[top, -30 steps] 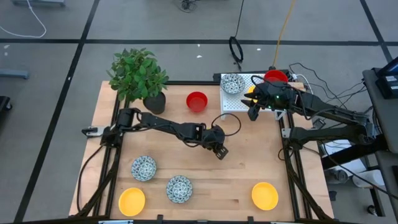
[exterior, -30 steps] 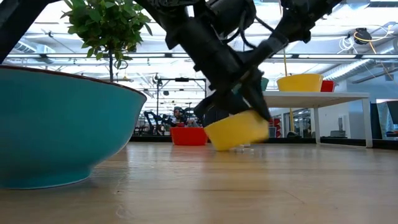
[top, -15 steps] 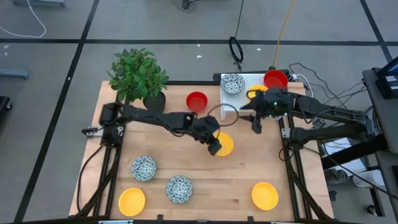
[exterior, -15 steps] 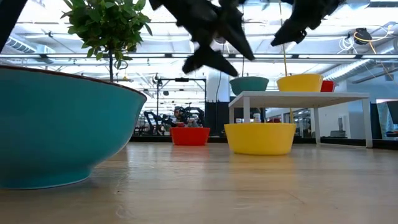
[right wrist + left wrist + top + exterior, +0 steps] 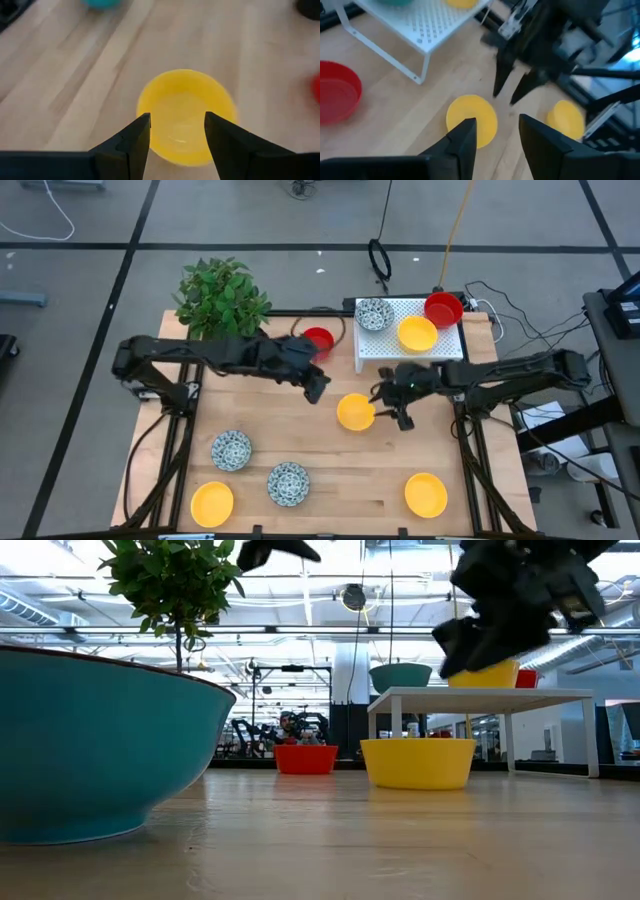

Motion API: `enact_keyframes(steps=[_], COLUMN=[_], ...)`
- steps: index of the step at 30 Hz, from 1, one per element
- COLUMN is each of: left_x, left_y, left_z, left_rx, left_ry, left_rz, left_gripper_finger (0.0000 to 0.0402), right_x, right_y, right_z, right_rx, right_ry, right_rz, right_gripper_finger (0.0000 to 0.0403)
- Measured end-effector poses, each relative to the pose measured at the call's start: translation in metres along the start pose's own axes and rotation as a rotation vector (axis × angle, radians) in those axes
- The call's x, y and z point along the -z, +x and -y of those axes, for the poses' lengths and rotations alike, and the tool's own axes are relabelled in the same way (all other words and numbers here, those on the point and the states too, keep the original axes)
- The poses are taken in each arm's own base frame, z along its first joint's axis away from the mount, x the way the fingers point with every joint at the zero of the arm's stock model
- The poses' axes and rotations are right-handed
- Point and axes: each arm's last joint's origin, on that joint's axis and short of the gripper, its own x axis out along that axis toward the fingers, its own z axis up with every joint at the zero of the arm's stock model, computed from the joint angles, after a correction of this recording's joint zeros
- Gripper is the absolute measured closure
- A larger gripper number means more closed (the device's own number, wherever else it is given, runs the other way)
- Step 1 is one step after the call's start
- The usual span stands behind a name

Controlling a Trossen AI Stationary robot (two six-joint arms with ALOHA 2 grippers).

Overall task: Pick & Place Mini bowls
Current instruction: Stack the yellow bowl on the yellow bowl on the shelf

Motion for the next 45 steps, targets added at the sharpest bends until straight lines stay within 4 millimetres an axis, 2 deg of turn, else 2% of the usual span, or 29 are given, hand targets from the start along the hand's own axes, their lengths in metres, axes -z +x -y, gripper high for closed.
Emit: enact_keyframes(steps=[7,12,25,30,37,42,45], left_x=[-0.007,-0.013,-0.034,-0.043,-0.052,-0.054,-0.053], left_y=[-0.027,-0.029,-0.038,-0.044,-0.052,-0.052,-0.052], left_z=[0.002,0.005,0.021,0.027,0.033,0.032,0.032], left_rx=[0.048,0.091,0.262,0.324,0.375,0.401,0.410], left_ry=[0.012,0.002,0.006,0.049,0.113,0.145,0.168], left_rz=[0.061,0.118,0.348,0.460,0.585,0.584,0.573], left_gripper_finger=[0.0254,0.0254,0.0254,0.0254,0.0254,0.0254,0.0254], right_x=[0.006,0.008,0.025,0.026,0.024,0.016,-0.001], right_y=[0.031,0.050,0.085,0.087,0.083,0.072,0.054], right_z=[-0.020,-0.027,-0.025,-0.024,-0.023,-0.023,-0.022], right_rx=[-0.135,-0.157,-0.130,-0.098,-0.036,-0.022,-0.004], right_ry=[-0.155,-0.205,-0.195,-0.137,-0.056,0.038,0.057], right_rz=[-0.078,-0.092,-0.201,-0.214,-0.219,-0.169,-0.061], right_gripper_finger=[0.0229,0.0231,0.0238,0.0274,0.0388,0.0397,0.0400])
